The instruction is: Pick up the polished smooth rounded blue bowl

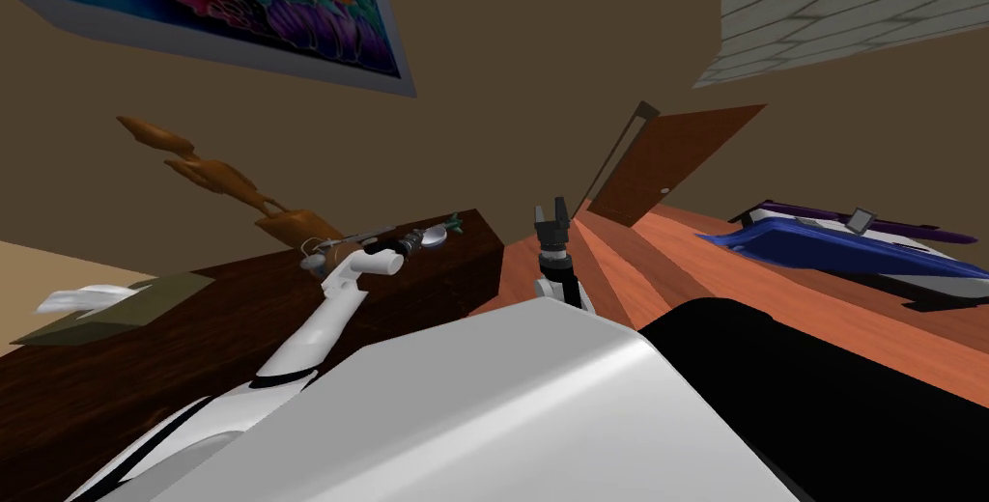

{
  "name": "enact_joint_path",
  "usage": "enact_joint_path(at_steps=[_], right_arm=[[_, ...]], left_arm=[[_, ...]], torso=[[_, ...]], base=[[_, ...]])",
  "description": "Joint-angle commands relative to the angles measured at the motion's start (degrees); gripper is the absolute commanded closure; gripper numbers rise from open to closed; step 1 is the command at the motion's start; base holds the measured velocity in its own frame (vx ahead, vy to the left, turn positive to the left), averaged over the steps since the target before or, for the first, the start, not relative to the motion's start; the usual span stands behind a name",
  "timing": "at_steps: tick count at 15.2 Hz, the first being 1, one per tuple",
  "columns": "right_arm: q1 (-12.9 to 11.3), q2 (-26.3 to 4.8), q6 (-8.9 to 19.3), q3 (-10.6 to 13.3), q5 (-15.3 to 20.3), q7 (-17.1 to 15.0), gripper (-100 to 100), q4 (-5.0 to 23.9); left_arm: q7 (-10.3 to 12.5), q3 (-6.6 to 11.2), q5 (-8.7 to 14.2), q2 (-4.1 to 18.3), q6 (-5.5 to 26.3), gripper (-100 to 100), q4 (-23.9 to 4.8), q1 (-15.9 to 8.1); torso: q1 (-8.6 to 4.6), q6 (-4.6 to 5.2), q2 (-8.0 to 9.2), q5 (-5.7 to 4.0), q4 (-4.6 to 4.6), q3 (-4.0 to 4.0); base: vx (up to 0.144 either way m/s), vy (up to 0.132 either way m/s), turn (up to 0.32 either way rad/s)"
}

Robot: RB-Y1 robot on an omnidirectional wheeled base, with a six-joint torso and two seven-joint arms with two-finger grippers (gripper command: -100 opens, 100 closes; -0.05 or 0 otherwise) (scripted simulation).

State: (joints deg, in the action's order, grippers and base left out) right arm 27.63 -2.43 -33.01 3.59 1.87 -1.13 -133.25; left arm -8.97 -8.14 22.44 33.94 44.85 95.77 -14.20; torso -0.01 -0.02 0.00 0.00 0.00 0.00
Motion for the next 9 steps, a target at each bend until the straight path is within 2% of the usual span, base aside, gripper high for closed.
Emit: enact_joint_path(at_steps=[1, 3, 4, 5, 7, 8, 9], right_arm=[[0.0, 0.0, 0.0, 0.0, 0.0, 0.0, 0, 0.0], [0.0, 0.0, 0.0, 0.0, 0.0, 0.0, 0, 0.0], [0.0, 0.0, 0.0, 0.0, 0.0, 0.0, 0, 0.0], [0.0, 0.0, 0.0, 0.0, 0.0, 0.0, 0, 0.0], [0.0, 0.0, 0.0, 0.0, 0.0, 0.0, 0, 0.0], [0.0, 0.0, 0.0, 0.0, 0.0, 0.0, 0, 0.0], [0.0, 0.0, 0.0, 0.0, 0.0, 0.0, 0, 0.0]], left_arm=[[-1.05, -0.47, 1.53, 1.06, 2.86, -100, -2.49, -2.51], [-1.05, -0.47, 1.53, 1.06, 5.05, -100, -2.49, -2.51], [-1.05, -0.47, 1.53, 1.06, 5.05, -100, -2.49, -2.51], [-1.98, -0.88, 2.88, 2.01, 7.09, -100, -4.56, -4.71], [-1.98, -0.88, 2.88, 2.01, 9.05, -100, -4.56, -4.71], [-2.87, -1.27, 4.2, 2.91, 10.44, -100, -6.58, -6.86], [-2.87, -1.27, 4.2, 2.91, 11.64, -100, -6.58, -6.86]], torso=[[0.0, 0.0, 0.0, 0.0, 0.0, 0.0], [-0.02, 0.04, -0.01, -0.01, 0.0, -0.01], [-0.01, 0.01, -0.01, 0.0, 0.0, 0.0], [0.0, 0.0, 0.0, 0.0, 0.0, 0.0], [-0.02, 0.03, -0.01, -0.01, 0.0, 0.0], [-0.01, 0.02, 0.0, 0.0, 0.0, 0.0], [-0.02, 0.04, -0.01, -0.01, 0.0, 0.0]], base=[[-0.002, -0.006, -0.065], [-0.002, -0.004, -0.074], [0.0, 0.0, 0.0], [-0.002, -0.005, -0.059], [-0.002, -0.004, -0.072], [-0.002, -0.006, -0.086], [-0.002, -0.005, -0.088]])
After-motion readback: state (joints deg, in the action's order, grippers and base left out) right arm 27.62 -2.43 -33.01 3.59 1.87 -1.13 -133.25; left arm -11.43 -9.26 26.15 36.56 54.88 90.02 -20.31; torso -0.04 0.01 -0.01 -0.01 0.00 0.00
